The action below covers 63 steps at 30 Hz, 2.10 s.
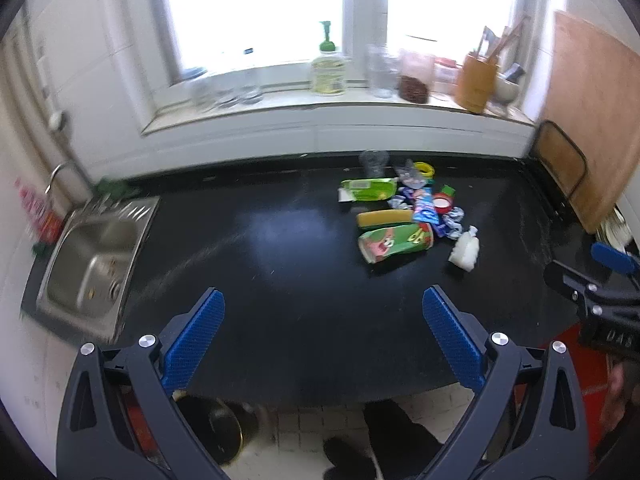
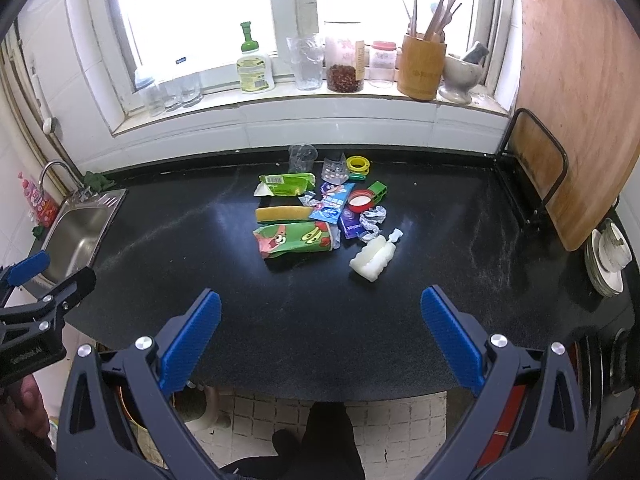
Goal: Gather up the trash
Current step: 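Grasp the green juice carton with left tool while right tool grasps white foam, then carry carton and foam to the floor bin and open both tools to drop them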
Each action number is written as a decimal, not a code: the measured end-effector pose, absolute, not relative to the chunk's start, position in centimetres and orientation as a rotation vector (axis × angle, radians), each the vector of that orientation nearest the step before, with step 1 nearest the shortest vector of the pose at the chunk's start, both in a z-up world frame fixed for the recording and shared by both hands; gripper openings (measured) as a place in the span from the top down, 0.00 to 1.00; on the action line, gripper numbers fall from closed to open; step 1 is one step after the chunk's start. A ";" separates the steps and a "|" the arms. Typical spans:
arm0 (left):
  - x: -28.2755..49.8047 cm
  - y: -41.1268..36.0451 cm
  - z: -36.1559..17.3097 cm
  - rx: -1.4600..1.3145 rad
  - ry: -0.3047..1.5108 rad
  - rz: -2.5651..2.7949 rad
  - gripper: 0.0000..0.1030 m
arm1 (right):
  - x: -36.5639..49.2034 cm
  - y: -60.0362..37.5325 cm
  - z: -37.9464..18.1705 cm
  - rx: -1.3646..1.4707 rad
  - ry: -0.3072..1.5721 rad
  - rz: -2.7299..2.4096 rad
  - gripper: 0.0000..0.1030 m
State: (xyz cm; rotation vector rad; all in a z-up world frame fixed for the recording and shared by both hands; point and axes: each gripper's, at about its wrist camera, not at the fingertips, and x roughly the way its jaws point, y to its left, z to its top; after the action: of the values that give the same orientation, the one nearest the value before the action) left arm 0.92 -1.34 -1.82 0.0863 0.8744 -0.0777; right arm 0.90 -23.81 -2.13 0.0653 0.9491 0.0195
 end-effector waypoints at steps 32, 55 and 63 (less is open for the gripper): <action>40.4 -11.3 -26.0 0.547 0.994 -0.840 0.22 | 22.0 -33.9 -28.3 0.128 1.331 0.076 0.19; 27.1 -4.6 -13.8 0.335 1.002 -0.557 0.71 | 16.5 -33.0 -15.8 0.106 1.144 0.064 0.73; 15.8 3.0 -12.0 0.152 1.006 -0.285 0.71 | 13.3 -25.4 -12.3 0.002 1.081 0.194 0.73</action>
State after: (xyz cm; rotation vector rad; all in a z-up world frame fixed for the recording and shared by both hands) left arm 15.82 3.04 -12.03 0.1524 1.0058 -0.2850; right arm 13.27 -25.35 -12.33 0.0017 1.0807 0.1941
